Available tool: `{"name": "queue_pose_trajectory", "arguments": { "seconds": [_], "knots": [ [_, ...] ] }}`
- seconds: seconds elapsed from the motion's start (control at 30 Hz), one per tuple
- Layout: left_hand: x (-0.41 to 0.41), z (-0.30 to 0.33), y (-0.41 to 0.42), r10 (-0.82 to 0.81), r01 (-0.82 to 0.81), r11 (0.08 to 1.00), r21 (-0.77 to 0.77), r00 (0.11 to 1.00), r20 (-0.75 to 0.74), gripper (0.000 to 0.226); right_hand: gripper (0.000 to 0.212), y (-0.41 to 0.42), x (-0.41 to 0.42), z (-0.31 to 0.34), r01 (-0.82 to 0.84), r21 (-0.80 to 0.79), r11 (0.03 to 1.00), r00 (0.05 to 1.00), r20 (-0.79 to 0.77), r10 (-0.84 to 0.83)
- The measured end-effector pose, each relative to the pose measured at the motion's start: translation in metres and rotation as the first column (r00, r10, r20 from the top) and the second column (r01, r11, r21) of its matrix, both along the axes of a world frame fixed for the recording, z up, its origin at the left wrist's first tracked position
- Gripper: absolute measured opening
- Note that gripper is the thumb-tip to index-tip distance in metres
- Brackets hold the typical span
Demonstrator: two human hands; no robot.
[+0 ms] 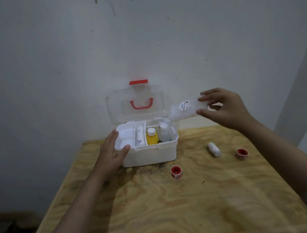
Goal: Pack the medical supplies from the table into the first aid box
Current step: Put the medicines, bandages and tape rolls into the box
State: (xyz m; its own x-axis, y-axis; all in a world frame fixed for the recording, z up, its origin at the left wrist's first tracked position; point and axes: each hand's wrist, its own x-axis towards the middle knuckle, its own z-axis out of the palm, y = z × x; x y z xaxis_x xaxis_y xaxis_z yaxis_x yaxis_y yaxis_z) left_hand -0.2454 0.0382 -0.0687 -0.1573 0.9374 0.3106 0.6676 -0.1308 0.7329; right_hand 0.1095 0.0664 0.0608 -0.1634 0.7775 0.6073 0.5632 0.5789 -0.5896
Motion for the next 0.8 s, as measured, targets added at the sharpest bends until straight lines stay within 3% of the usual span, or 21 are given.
{"name": "queue_pose_trajectory", "arguments": {
  "seconds": [0.33,0.53,0.8],
  "knots": [
    [0.001,0.000,-0.001,0.007,-0.007,1.000,0.010,1.000,-0.022,0.075,0.035,0.070,-0.077,0.008,-0.047,-0.246,0.968,0.973,0.208,0.100],
    [0.006,0.001,-0.002,0.022,-0.022,1.000,0.013,1.000,-0.004,0.076,0.035,0.084,-0.090,0.001,-0.024,-0.302,0.953,0.931,0.340,0.131],
    [0.006,0.000,-0.002,0.027,-0.027,1.000,0.016,1.000,0.002,0.073,0.036,0.083,-0.106,-0.017,-0.018,-0.368,0.930,0.915,0.369,0.164]
  ]
}}
